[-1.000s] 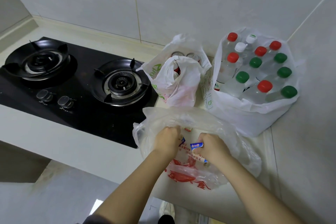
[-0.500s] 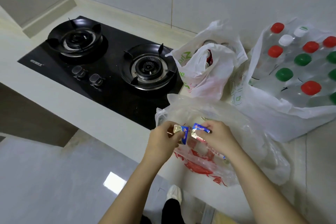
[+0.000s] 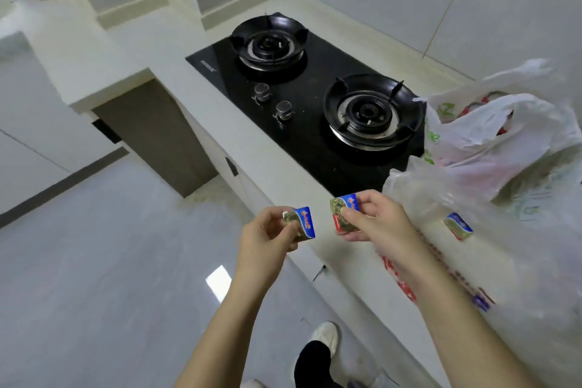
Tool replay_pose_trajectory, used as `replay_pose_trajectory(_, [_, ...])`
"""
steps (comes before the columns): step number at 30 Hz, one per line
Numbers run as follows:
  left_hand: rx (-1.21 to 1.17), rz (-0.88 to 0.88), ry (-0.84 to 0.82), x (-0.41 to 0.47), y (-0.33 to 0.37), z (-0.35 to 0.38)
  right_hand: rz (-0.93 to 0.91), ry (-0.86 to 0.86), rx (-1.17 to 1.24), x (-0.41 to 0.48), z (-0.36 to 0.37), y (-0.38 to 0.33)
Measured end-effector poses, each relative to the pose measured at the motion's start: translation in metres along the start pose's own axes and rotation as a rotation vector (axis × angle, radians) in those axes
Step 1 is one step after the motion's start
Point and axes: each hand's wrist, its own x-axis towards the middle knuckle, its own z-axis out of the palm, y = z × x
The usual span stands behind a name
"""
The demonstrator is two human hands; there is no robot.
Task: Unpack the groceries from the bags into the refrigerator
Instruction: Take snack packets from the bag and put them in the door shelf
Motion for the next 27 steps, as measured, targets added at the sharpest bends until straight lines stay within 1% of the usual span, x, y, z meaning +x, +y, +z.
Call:
replay_pose_trajectory(4, [-0.028,0.02,0.105,-0.025,-0.009,-0.051,-0.043,-0.09,-0.09,-0.013,0.047,-0.007])
replay_pose_trajectory(7, [-0.055,0.019,0.189,-0.049,-0.018,-0.092,-0.07,-0.12,-0.155,-0.03,0.084,-0.007])
replay_pose_trajectory(16, [-0.144,0.018,0.484,-0.135,-0.043,-0.214,-0.146,-0.321,-0.173,-0.087,0.209,-0.015])
replay_pose_trajectory(22, [-0.161,0.019,0.669,-0.172,-0.049,-0.28,-0.16,-0.536,-0.209,-0.106,0.285,-0.036])
replay_pose_trajectory(27, [-0.124,0.056,0.857,-0.196,-0.039,-0.325,-0.266,-0.735,-0.317,-0.109,0.351,-0.066])
